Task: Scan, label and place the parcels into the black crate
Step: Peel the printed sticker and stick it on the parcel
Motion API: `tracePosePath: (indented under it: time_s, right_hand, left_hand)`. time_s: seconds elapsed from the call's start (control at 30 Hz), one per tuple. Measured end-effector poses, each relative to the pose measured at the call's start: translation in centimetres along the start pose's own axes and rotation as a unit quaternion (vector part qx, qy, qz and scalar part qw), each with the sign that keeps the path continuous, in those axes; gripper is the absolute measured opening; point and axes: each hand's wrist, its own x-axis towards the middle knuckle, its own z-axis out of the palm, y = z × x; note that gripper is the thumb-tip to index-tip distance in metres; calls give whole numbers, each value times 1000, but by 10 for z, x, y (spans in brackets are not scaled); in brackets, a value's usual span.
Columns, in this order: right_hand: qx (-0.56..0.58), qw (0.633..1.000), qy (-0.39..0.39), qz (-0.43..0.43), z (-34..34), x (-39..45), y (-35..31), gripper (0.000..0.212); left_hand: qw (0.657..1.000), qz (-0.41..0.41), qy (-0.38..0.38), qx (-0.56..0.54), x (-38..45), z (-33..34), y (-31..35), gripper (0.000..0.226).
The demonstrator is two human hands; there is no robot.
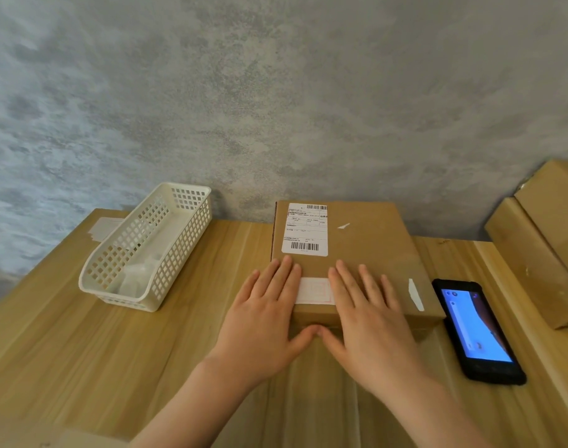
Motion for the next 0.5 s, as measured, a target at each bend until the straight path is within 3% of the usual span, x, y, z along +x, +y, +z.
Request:
tracePosePath:
  time_s: [0.13, 0.2, 0.3, 0.4, 0.5]
  right_hand:
    - [39, 998, 19, 52, -3, -8, 6, 91]
    - [116, 989, 45, 81, -9, -11, 16, 82]
    - [230, 958, 111, 132, -17, -18, 35, 63]
    - [342, 899, 168, 217, -24, -19, 55, 50]
    - [517, 786, 106, 322, -28, -15, 71, 45]
  left_hand:
    - [998, -38, -9, -46, -5, -7, -4, 94]
    - [988, -76, -29, -133, -8, -15, -11, 88]
    - [945, -150, -29, -287, -9, -22, -22, 76]
    - [901, -208, -11, -381, -2, -19, -29, 63]
    - [873, -241, -7, -425, 6, -11, -27, 55]
